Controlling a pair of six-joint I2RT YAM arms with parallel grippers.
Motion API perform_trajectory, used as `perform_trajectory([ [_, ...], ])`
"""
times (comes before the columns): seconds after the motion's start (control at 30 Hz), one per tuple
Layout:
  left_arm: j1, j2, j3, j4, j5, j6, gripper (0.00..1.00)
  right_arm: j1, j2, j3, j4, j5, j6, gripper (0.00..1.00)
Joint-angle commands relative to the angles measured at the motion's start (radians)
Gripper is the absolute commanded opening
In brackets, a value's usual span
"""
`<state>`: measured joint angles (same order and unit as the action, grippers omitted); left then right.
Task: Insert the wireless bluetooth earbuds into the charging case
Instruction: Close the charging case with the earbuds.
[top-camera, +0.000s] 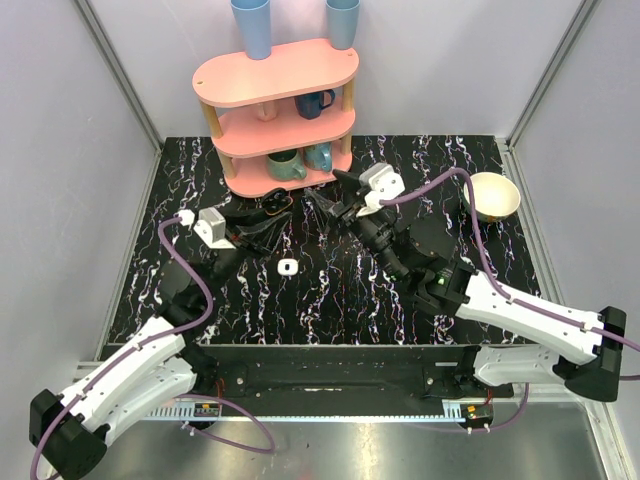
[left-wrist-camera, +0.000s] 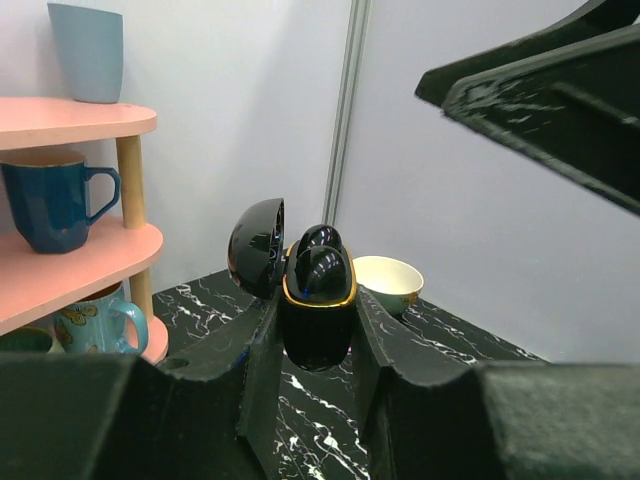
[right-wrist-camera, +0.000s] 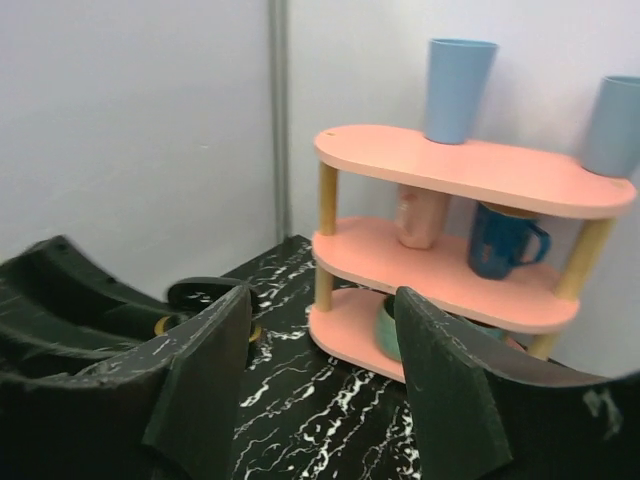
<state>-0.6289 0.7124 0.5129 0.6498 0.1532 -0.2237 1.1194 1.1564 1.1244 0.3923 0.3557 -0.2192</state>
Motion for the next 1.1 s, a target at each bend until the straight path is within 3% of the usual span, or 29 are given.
perform_trajectory([
  [0.0,-0.003,-0.031,-0.011,0.07,0.009,0.04,0.0,0.005,0.023,0.017,0.037,0.228,0.011,0.69],
  [0.17,-0.003,-0.06,-0.027,0.079,0.058,0.092,0.0,-0.038,0.029,0.041,-0.042,0.236,0.093,0.74],
  [0.33,-0.005,-0.099,-0.115,0.293,0.163,0.168,0.0,-0.138,0.013,0.071,-0.147,0.138,0.24,0.77],
  [0.53,-0.005,-0.111,-0.065,0.221,0.348,0.265,0.0,-0.184,-0.035,0.043,-0.168,0.115,0.306,0.78],
  [0.73,-0.005,-0.09,-0.024,0.223,0.465,0.235,0.0,-0.22,-0.038,0.075,-0.246,0.072,0.401,0.79],
  [1.07,-0.005,-0.048,0.032,0.159,0.546,0.231,0.0,-0.28,0.083,0.299,-0.385,-0.391,0.486,0.83],
])
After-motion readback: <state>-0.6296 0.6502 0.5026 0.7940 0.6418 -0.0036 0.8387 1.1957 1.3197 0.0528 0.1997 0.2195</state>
